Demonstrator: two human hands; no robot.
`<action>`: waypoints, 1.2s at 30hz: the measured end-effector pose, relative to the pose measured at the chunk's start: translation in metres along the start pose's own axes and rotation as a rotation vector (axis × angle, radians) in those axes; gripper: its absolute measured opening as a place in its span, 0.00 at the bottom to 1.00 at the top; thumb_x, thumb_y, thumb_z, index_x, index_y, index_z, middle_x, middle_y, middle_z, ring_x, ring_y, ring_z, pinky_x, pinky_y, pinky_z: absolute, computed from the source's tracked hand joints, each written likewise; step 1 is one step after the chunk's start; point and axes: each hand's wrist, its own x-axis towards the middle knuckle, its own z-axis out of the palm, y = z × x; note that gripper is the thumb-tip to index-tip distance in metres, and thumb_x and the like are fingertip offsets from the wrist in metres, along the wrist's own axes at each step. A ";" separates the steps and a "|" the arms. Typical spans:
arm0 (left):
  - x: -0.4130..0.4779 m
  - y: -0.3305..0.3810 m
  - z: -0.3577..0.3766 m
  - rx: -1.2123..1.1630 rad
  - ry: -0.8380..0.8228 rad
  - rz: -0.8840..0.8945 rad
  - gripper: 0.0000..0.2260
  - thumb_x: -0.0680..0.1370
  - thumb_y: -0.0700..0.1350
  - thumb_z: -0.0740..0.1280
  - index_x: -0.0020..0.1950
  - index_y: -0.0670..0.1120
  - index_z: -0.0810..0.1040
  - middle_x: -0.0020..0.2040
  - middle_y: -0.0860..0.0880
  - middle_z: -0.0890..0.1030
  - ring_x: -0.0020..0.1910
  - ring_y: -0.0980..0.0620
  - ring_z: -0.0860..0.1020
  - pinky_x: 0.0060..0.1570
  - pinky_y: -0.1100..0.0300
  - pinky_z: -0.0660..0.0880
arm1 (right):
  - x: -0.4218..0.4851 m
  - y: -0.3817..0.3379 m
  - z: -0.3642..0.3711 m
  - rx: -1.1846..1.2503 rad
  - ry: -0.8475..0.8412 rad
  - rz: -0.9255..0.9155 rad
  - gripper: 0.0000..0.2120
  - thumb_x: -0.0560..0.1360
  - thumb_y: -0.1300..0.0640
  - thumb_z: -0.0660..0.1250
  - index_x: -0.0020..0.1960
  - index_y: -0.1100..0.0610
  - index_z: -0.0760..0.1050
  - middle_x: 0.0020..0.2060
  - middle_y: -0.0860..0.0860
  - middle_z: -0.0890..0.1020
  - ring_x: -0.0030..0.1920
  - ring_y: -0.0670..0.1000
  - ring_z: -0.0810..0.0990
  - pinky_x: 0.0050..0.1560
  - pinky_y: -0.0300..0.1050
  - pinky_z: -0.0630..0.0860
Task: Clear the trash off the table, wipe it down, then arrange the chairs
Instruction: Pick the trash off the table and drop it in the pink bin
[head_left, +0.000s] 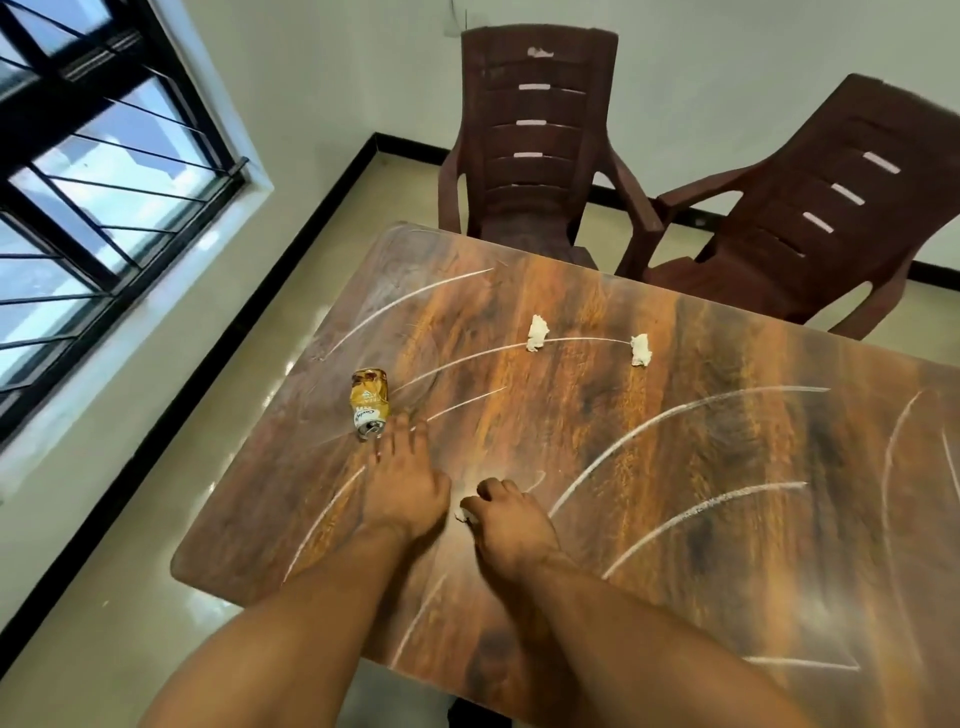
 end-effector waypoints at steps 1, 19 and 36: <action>0.008 -0.010 -0.004 0.005 0.006 -0.041 0.33 0.80 0.54 0.58 0.81 0.42 0.53 0.82 0.39 0.52 0.81 0.39 0.50 0.79 0.42 0.45 | 0.002 -0.003 0.001 -0.030 -0.010 0.002 0.16 0.80 0.56 0.58 0.66 0.52 0.75 0.62 0.55 0.74 0.63 0.59 0.72 0.60 0.54 0.72; 0.092 -0.050 -0.041 0.140 -0.150 0.033 0.39 0.76 0.44 0.69 0.81 0.41 0.51 0.78 0.38 0.57 0.76 0.37 0.59 0.76 0.44 0.60 | -0.027 0.053 0.014 0.033 0.223 0.135 0.14 0.80 0.54 0.60 0.64 0.51 0.76 0.60 0.51 0.76 0.60 0.55 0.74 0.59 0.52 0.74; -0.033 0.237 -0.011 0.127 -0.135 0.494 0.44 0.76 0.58 0.66 0.82 0.39 0.47 0.81 0.39 0.53 0.79 0.38 0.54 0.77 0.44 0.55 | -0.225 0.218 -0.021 0.088 0.531 0.401 0.08 0.75 0.56 0.67 0.53 0.54 0.79 0.48 0.54 0.79 0.48 0.59 0.79 0.44 0.51 0.76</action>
